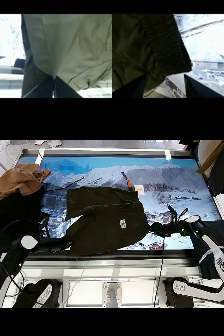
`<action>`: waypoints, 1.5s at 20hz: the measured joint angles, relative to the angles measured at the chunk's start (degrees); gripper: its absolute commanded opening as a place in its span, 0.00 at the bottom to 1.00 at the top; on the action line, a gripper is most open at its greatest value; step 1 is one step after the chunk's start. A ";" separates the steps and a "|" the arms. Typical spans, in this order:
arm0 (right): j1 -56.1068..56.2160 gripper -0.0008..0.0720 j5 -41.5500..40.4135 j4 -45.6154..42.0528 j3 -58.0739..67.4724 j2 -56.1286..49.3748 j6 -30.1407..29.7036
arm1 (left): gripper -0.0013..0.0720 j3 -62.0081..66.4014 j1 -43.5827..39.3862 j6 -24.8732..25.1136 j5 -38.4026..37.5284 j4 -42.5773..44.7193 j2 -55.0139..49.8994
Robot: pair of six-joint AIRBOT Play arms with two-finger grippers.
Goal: Fold the clothes and pants, and hang the long-sleeved shirts on hangers.
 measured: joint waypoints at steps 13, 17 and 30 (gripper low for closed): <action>2.29 0.68 -7.02 4.09 -0.15 -2.34 -0.22 | 0.02 0.28 2.73 2.32 -0.61 2.58 0.02; 2.36 0.57 -5.62 5.18 -0.15 -3.50 -0.70 | 0.02 0.28 2.73 2.34 -0.61 2.78 0.02; 0.57 0.04 13.11 4.59 1.90 6.01 -3.43 | 0.02 11.08 4.33 2.71 -11.85 14.56 0.02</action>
